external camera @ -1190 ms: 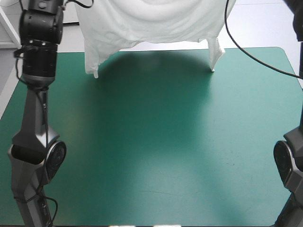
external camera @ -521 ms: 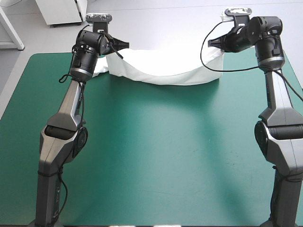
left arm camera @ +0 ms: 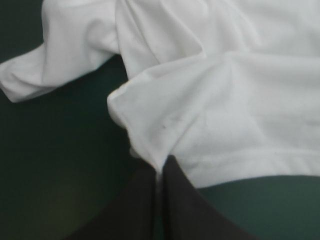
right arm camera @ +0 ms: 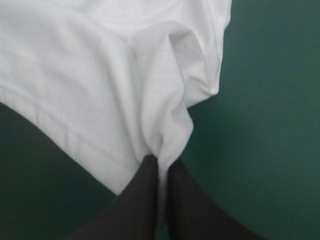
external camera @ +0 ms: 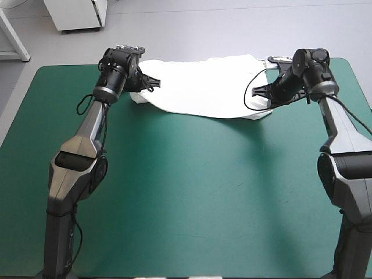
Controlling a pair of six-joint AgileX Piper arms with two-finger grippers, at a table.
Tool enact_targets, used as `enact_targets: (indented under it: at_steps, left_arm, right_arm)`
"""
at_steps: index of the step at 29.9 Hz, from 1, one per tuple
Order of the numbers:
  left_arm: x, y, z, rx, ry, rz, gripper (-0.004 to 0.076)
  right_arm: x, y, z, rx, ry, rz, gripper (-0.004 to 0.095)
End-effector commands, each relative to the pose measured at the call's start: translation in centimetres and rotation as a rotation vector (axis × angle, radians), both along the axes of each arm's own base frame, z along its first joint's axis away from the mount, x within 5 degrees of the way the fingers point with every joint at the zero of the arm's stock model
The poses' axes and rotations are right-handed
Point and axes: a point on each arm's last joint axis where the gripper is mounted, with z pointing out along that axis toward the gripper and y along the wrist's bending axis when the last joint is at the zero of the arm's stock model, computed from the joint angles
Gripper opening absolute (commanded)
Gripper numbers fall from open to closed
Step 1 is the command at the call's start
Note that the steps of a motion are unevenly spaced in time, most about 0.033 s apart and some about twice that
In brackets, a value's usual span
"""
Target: Fold the cloth
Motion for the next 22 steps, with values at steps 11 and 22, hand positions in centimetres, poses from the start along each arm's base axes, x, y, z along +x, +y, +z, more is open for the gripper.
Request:
enact_targets:
  at_steps: [11,22]
  left_arm:
    - [-11.5,2.0,1.1,-0.071,0.002,-0.016,-0.0022]
    - [-23.4,4.3,-3.1,-0.058,0.144,-0.039,-0.0022]
  right_arm:
    - [-10.1,-0.5,-0.8,-0.024,-0.012,-0.013,-0.0011]
    - [-20.4,-0.2,-4.1,-0.042,0.07,0.039,-0.0011]
